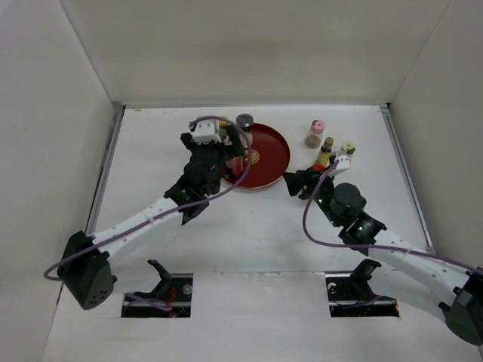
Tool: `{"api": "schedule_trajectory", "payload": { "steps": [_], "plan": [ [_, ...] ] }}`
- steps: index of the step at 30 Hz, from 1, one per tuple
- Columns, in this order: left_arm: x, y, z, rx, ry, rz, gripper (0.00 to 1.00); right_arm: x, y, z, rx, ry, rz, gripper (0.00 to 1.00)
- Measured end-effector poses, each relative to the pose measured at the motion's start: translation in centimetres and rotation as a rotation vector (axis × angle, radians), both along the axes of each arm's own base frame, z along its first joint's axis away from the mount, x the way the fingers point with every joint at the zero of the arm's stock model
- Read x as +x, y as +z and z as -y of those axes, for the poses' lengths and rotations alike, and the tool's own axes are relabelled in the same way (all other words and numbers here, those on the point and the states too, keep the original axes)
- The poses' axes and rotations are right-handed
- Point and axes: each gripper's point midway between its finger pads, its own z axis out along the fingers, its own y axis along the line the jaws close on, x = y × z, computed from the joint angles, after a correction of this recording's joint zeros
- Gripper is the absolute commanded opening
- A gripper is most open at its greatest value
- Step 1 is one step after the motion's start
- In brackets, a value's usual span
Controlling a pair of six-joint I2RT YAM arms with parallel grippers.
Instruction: Organize the condiment bottles
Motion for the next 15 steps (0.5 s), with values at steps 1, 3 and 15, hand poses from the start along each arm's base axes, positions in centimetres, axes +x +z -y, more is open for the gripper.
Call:
{"api": "schedule_trajectory", "payload": {
  "steps": [1,3,15],
  "plan": [
    [-0.9,0.2,-0.4,-0.017,-0.004,0.015,0.91,-0.1,0.7,0.5,0.002,-0.016,0.006,0.75],
    [-2.7,0.0,-1.6,-0.058,-0.008,0.038,0.91,-0.3,1.7,1.9,-0.004,-0.064,0.013,0.92],
    [-9.8,-13.5,-6.2,-0.24,0.015,-0.092,0.93,1.6,-6.0,10.6,-0.341,-0.429,-0.247,1.0]
  ]
}}
